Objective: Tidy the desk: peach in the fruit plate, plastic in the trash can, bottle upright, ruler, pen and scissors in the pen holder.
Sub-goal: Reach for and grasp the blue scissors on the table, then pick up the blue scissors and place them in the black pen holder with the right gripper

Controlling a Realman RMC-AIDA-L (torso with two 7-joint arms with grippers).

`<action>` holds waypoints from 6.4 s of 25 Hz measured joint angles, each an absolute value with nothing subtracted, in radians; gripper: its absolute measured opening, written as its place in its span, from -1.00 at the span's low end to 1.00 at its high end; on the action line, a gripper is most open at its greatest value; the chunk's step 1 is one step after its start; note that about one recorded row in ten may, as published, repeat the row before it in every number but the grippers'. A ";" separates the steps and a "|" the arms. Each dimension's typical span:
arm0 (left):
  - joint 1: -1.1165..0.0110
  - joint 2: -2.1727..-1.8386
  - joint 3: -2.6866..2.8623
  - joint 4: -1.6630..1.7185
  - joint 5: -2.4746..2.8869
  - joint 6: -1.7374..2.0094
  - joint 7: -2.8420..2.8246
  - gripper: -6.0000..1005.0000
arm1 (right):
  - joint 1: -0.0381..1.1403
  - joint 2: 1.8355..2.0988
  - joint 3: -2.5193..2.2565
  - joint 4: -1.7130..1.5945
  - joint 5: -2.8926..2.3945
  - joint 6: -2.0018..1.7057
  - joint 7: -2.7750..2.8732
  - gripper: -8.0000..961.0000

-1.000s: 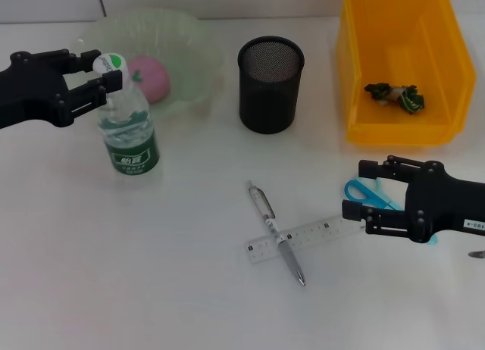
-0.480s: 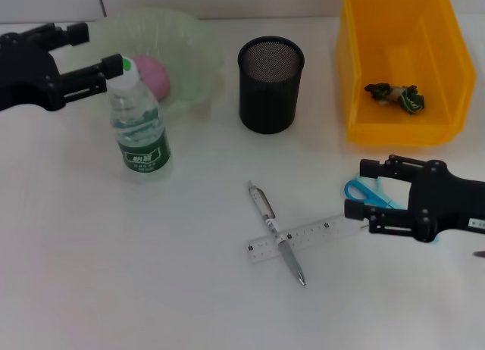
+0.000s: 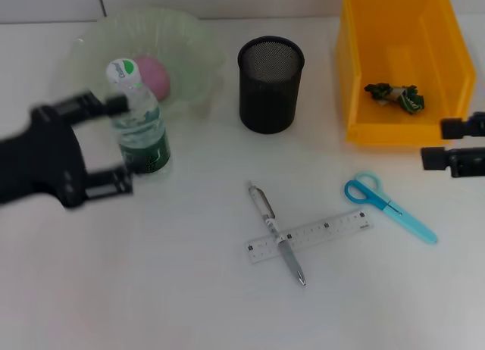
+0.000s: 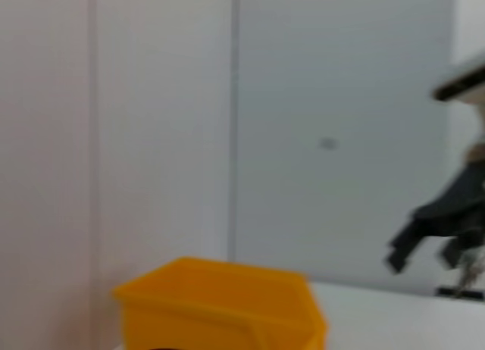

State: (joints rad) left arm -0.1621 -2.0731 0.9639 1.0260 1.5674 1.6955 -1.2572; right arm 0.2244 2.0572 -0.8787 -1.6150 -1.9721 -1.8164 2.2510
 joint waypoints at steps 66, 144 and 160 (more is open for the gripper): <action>-0.290 -2.069 1.014 0.508 1.585 1.640 -0.891 0.62 | 0.609 2.088 -1.465 -1.221 -2.720 -1.562 2.629 0.11; -0.304 -2.071 1.038 0.480 1.585 1.636 -0.881 0.62 | 0.678 2.087 -1.245 -0.443 -1.150 -0.965 1.107 -0.59; -0.304 -2.071 1.039 0.482 1.578 1.640 -0.880 0.62 | 0.629 2.089 -1.274 -0.454 -1.142 -0.976 1.130 -0.26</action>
